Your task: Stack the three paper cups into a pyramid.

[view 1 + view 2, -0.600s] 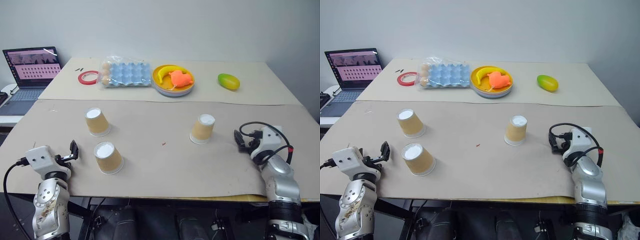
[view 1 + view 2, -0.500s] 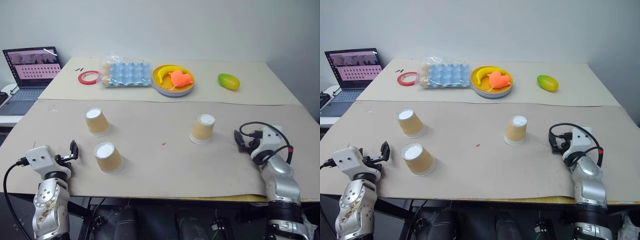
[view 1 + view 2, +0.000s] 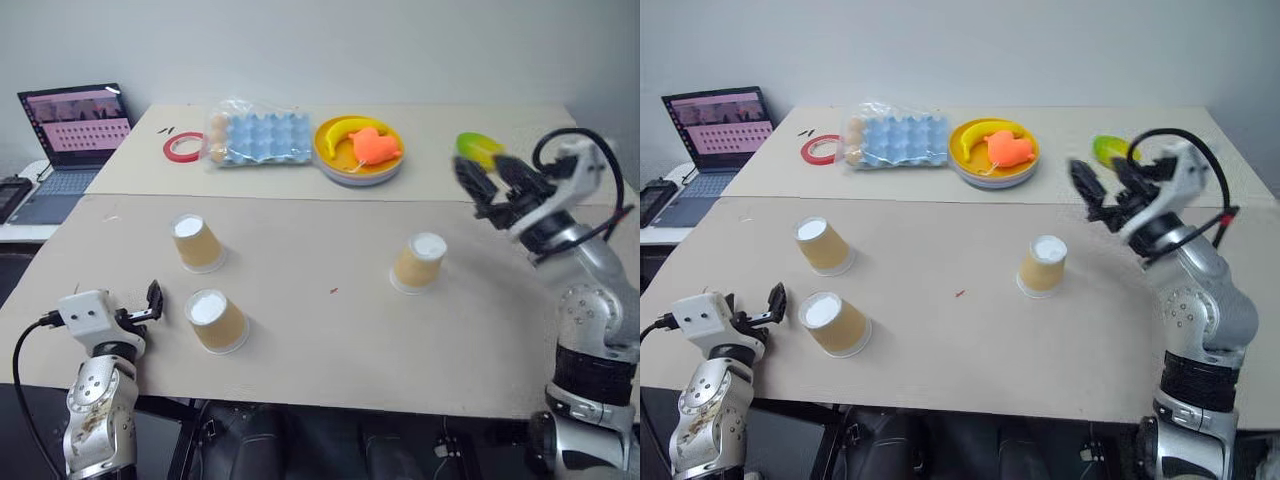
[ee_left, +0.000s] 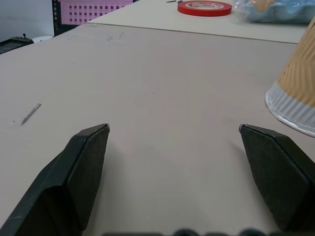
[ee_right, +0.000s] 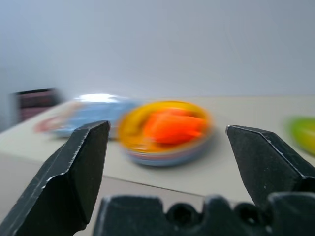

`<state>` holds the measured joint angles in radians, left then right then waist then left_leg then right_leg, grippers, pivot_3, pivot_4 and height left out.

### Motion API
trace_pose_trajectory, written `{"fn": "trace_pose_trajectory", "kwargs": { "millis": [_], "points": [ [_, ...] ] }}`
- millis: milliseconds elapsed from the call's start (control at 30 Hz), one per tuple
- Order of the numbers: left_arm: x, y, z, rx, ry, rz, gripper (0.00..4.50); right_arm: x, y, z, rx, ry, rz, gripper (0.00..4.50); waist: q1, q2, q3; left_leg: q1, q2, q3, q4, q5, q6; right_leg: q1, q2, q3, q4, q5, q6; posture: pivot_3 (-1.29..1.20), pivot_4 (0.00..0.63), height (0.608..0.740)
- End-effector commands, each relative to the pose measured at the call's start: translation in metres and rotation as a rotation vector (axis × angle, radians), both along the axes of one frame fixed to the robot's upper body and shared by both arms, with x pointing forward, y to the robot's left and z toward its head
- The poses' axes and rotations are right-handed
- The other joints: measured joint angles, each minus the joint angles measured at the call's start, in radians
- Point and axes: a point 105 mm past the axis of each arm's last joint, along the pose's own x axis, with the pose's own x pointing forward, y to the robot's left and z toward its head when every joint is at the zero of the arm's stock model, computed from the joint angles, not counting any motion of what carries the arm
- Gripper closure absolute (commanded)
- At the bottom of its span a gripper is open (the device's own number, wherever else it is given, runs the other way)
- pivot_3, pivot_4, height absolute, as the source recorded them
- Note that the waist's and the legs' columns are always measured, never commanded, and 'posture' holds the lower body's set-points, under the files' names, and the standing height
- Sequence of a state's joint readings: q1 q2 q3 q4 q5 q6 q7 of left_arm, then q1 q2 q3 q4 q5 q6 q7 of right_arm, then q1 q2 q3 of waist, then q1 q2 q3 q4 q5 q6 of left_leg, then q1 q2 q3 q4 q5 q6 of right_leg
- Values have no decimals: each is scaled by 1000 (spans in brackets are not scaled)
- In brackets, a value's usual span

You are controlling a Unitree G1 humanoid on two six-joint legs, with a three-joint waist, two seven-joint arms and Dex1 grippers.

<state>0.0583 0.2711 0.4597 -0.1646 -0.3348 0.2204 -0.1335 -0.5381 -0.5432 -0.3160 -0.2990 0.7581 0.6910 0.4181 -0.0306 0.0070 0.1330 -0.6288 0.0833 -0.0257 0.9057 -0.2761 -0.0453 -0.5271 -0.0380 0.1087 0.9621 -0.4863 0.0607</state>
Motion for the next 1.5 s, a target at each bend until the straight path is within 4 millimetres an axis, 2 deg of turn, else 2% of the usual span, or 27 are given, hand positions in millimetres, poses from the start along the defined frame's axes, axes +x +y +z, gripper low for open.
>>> {"fn": "trace_pose_trajectory", "kwargs": {
  "millis": [33,133,233,367,433,500,600,733,867,1033,1167,1367,1500],
  "points": [
    [-3,-1,-20,-23,77,-2,0,-44,43,26,-102,-82,350,58,5,0,2,0,0,0,0,0,0,1,0,-1,-2,1,-1,0,150,645],
    [-2,-4,-21,-24,82,-15,0,-79,64,28,-210,-90,613,58,11,-1,8,0,-1,1,0,1,-1,3,-3,-1,-5,2,-1,0,150,645],
    [-1,-4,-21,-20,84,-21,0,-112,76,13,-363,-46,845,58,12,-2,11,3,-1,1,0,1,-1,2,-2,-1,-7,2,-1,0,150,645],
    [-1,-3,-18,10,94,-54,0,-135,85,-18,-552,21,1007,58,13,-4,13,6,-1,0,-1,1,-1,3,-2,-1,-9,2,-1,0,150,645],
    [-9,1,-12,42,105,-85,0,-140,89,-34,-612,44,1052,58,11,-5,14,7,0,0,-2,1,-1,4,-2,-2,-10,3,-1,0,150,645],
    [-32,14,-2,106,140,-127,0,-139,93,-51,-629,66,1067,58,-6,-11,18,9,1,1,-4,1,-1,4,-2,-1,-12,4,-3,0,150,645],
    [-53,21,12,167,180,-185,0,-131,94,-64,-637,76,1052,58,-23,-14,20,12,2,3,-12,1,-1,10,-3,-1,-22,6,-4,0,150,645],
    [-68,17,27,246,231,-318,0,-120,98,-70,-613,69,1027,58,-18,-22,28,15,1,-1,-17,1,-2,14,-3,-6,-29,6,-4,0,150,645],
    [-69,-5,33,283,260,-500,0,-114,100,-75,-623,58,1012,58,-5,-23,31,15,2,-4,-19,2,-3,17,-4,-12,-35,7,-6,0,150,645],
    [-66,-62,37,333,248,-802,0,-111,99,-73,-624,48,981,58,-5,-25,33,15,1,-3,-19,3,-5,19,-6,-12,-37,8,-5,0,150,645],
    [-75,-86,34,352,267,-959,0,-111,98,-72,-624,49,957,58,-13,-25,33,15,1,-3,-20,3,-5,19,-5,-12,-37,8,-5,0,150,645],
    [-83,-97,34,378,308,-1094,0,-112,97,-73,-618,52,925,58,-14,-24,34,15,2,-4,-22,3,-5,20,-5,-13,-35,8,-6,0,150,645],
    [-71,-102,46,406,256,-1118,0,-112,97,-73,-613,52,913,58,-11,-24,34,16,1,-5,-22,4,-6,20,-5,-13,-35,8,-5,0,150,645]
  ]
}}
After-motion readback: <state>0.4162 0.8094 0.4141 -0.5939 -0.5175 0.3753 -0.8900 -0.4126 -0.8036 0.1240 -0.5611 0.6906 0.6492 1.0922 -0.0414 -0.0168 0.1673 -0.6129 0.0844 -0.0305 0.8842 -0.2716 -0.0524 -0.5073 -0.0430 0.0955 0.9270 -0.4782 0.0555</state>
